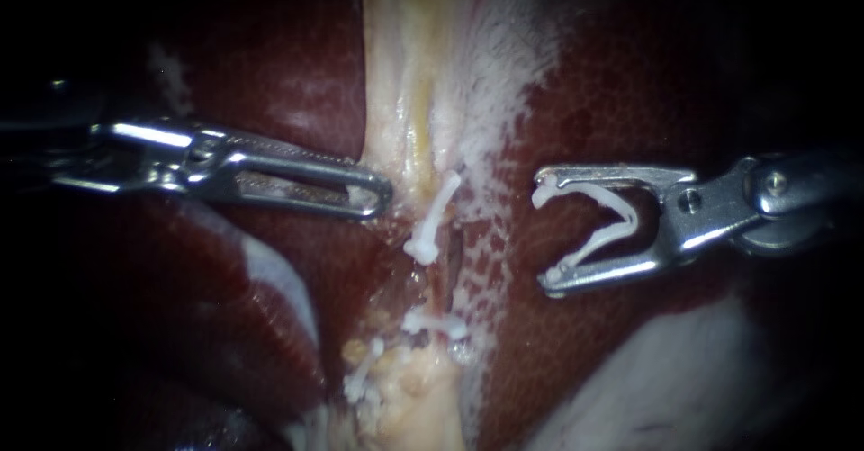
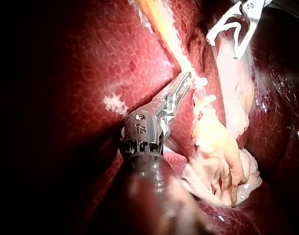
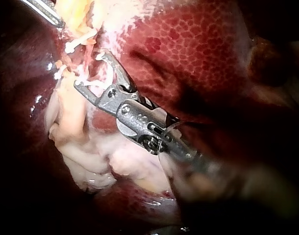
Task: Clipping second clip right tube
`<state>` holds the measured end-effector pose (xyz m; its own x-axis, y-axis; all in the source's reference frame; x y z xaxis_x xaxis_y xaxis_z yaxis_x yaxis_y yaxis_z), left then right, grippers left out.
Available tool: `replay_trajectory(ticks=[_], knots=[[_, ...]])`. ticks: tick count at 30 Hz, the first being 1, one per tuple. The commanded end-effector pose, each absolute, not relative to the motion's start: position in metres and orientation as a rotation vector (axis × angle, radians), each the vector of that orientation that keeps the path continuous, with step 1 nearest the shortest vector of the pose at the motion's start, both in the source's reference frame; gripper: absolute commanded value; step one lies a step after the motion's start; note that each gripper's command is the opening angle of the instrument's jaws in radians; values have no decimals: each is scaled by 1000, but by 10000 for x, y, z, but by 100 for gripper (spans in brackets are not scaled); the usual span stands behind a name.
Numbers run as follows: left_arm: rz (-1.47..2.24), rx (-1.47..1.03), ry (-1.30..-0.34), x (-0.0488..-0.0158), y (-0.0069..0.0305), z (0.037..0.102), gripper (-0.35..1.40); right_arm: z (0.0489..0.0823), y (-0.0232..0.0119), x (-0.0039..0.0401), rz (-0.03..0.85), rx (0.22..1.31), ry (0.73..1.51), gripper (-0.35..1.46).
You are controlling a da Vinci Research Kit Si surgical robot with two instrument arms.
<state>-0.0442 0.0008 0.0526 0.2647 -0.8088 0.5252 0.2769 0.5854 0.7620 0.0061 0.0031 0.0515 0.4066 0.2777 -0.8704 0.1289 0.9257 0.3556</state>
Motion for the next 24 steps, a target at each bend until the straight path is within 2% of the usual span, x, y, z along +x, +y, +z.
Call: replay_trajectory(ticks=[1,7,12,17,24], knots=[[-796,600,-1062,-442,8,526,-33,515,30,61,97,399,1157,60],[-799,598,-1061,-439,10,522,-33,524,21,69,92,384,1155,60],[-810,592,-1059,-430,17,511,-33,545,0,84,131,431,1151,60],[-822,592,-1057,-421,25,490,-33,571,-26,103,217,509,1134,60],[-822,573,-1081,-405,37,450,-33,597,-48,125,286,570,1117,60]])
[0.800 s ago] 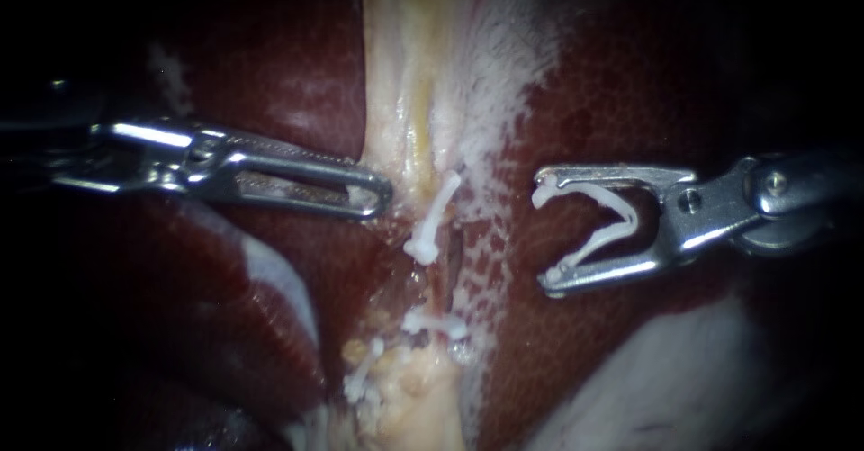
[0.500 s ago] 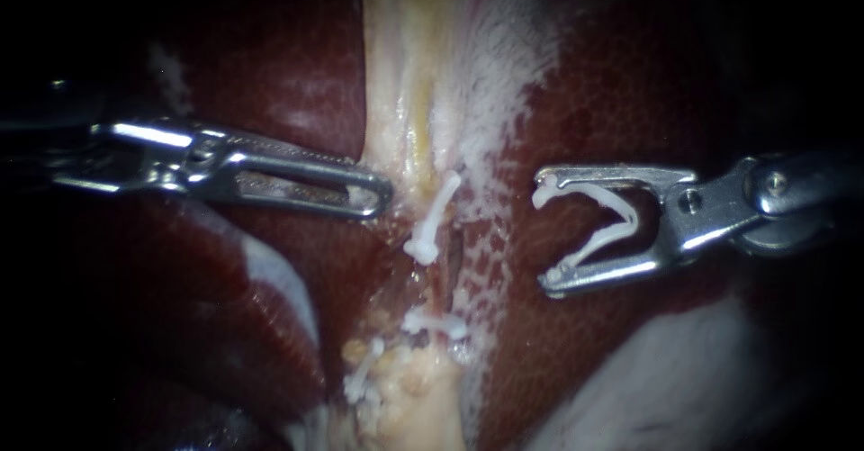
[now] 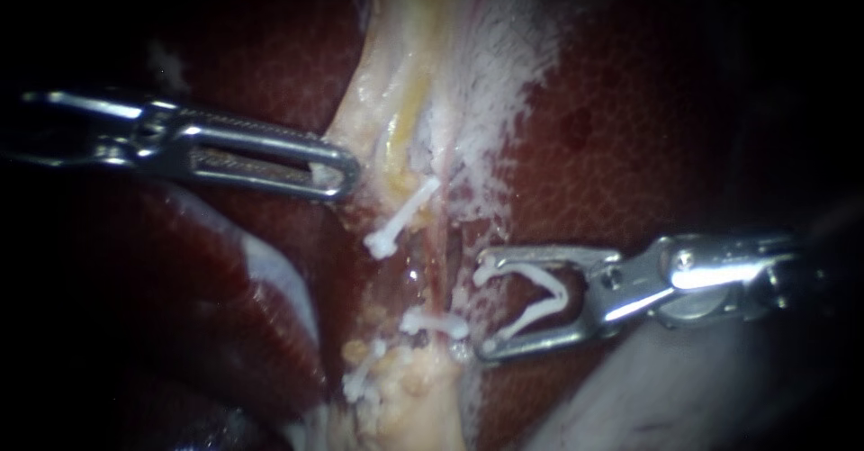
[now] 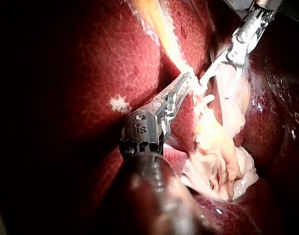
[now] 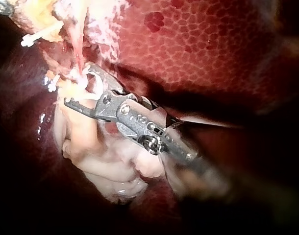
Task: Clipping second clip right tube
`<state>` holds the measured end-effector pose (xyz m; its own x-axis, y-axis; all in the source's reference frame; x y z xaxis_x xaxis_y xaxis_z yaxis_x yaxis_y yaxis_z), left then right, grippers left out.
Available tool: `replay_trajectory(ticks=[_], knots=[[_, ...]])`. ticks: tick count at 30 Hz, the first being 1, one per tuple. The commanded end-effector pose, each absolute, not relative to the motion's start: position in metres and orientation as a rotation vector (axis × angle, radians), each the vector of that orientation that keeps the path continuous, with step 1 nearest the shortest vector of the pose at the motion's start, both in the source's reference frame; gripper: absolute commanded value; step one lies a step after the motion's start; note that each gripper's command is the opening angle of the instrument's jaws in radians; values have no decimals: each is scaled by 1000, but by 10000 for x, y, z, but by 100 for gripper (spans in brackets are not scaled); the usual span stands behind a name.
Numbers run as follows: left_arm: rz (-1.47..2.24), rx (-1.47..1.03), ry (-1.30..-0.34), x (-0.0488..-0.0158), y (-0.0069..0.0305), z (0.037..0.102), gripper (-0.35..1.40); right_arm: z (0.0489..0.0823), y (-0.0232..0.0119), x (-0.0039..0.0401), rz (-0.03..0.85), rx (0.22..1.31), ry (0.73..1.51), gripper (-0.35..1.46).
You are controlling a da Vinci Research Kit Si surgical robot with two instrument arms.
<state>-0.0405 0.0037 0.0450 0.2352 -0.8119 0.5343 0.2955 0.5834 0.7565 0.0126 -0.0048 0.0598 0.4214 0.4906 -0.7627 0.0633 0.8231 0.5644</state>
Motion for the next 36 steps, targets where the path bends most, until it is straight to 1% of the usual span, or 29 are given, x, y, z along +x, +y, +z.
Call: replay_trajectory(ticks=[1,7,19,28,36], knots=[[-823,567,-1090,-402,39,443,-33,599,-49,129,291,572,1115,60],[-823,556,-1110,-393,44,418,-33,602,-48,147,328,600,1106,60],[-824,547,-1109,-395,37,406,-33,622,-53,174,355,637,1095,60],[-825,546,-1109,-397,37,407,-33,614,-59,200,380,685,1084,58],[-824,546,-1109,-397,36,408,-33,609,-64,199,410,712,1074,56]])
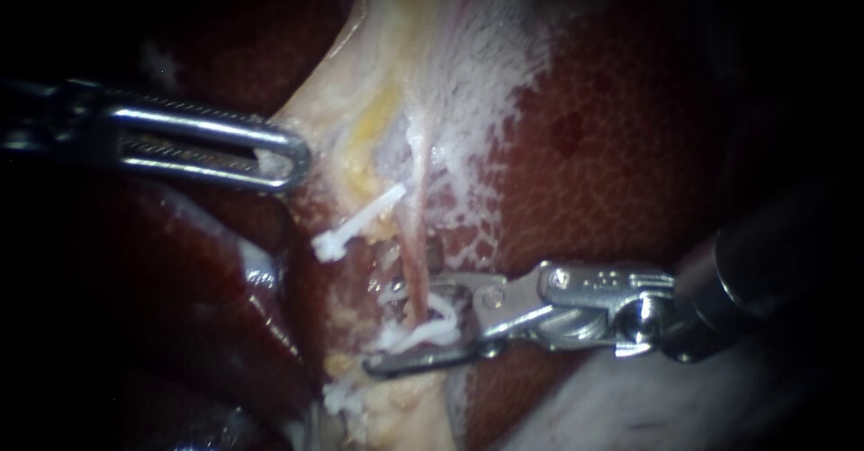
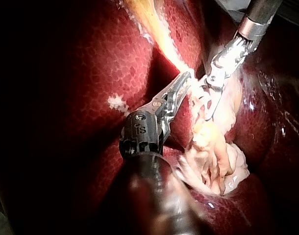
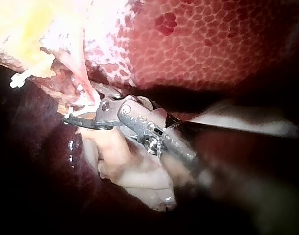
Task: Clipping second clip right tube
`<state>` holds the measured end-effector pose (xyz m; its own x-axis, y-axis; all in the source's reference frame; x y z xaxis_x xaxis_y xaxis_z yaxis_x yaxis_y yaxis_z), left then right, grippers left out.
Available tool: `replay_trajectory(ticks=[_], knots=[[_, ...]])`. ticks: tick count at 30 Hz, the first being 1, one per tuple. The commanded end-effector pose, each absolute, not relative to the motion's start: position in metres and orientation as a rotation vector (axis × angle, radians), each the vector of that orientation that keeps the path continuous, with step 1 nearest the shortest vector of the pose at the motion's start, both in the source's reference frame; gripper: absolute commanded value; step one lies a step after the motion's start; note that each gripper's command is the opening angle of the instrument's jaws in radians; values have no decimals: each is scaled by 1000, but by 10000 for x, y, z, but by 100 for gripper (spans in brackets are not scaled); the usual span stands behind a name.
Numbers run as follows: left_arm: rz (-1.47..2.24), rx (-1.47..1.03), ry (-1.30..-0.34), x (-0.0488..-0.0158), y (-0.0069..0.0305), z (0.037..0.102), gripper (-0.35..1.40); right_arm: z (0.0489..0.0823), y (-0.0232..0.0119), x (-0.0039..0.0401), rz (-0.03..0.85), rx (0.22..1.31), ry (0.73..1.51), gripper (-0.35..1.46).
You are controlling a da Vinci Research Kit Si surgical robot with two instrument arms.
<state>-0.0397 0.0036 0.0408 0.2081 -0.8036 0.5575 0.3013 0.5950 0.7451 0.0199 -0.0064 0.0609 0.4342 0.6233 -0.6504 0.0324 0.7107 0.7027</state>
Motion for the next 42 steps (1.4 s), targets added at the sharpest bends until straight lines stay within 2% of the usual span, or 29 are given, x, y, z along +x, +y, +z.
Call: replay_trajectory(ticks=[1,9,18,20,24,27,42], knots=[[-824,546,-1110,-396,36,409,-33,609,-64,198,409,713,1074,56],[-823,546,-1110,-395,36,410,-33,605,-62,189,407,718,1075,50],[-823,546,-1110,-395,35,411,-33,604,-59,181,446,748,1063,28],[-823,546,-1110,-395,35,411,-33,605,-58,178,455,756,1059,16],[-823,546,-1110,-395,36,412,-33,609,-50,172,457,765,1058,-22],[-822,546,-1110,-395,36,412,-33,612,-44,168,467,774,1055,-35],[-822,546,-1110,-395,36,412,-33,619,-48,167,477,781,1050,-35]])
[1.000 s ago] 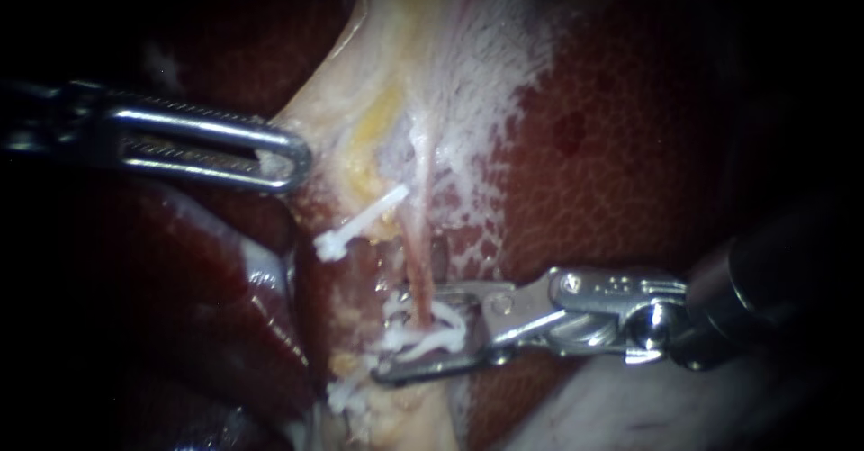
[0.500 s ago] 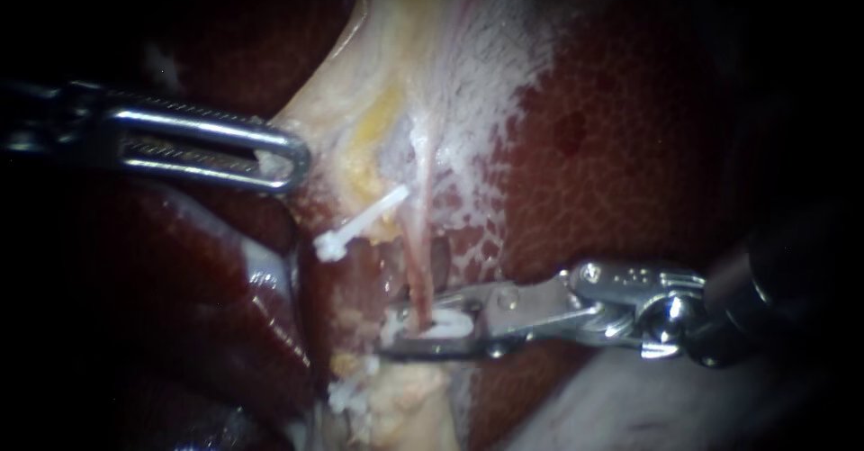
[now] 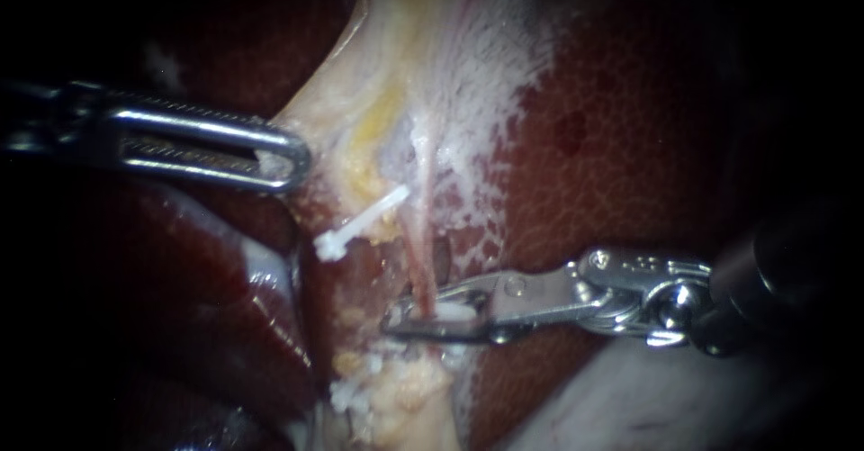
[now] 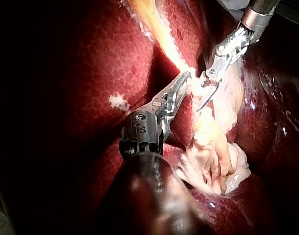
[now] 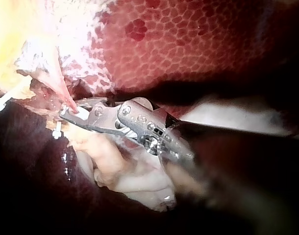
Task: Clipping second clip right tube
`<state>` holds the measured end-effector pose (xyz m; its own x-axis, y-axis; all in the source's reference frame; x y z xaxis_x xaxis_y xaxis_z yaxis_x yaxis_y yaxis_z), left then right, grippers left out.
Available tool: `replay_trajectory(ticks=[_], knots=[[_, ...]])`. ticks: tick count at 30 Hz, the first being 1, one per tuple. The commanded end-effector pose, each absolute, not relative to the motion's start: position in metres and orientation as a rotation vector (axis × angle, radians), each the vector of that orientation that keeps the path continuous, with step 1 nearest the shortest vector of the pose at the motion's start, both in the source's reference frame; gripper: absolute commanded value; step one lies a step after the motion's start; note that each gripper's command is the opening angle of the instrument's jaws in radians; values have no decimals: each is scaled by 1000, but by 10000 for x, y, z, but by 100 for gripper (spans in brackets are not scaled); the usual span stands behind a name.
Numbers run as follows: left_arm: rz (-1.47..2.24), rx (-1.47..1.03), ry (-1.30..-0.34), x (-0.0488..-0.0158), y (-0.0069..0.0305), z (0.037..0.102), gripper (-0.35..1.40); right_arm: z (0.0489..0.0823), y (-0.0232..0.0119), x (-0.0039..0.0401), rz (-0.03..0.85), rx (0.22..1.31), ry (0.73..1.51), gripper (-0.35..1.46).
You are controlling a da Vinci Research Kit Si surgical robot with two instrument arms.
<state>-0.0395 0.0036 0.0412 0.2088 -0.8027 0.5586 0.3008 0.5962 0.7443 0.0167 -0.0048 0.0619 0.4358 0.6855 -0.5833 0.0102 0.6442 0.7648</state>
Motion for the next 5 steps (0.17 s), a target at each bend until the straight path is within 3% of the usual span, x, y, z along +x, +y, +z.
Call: replay_trajectory(ticks=[1,5], knots=[[-822,546,-1110,-395,36,412,-33,619,-48,167,477,781,1050,-35],[-822,546,-1110,-395,36,413,-33,619,-48,167,477,781,1050,-35]])
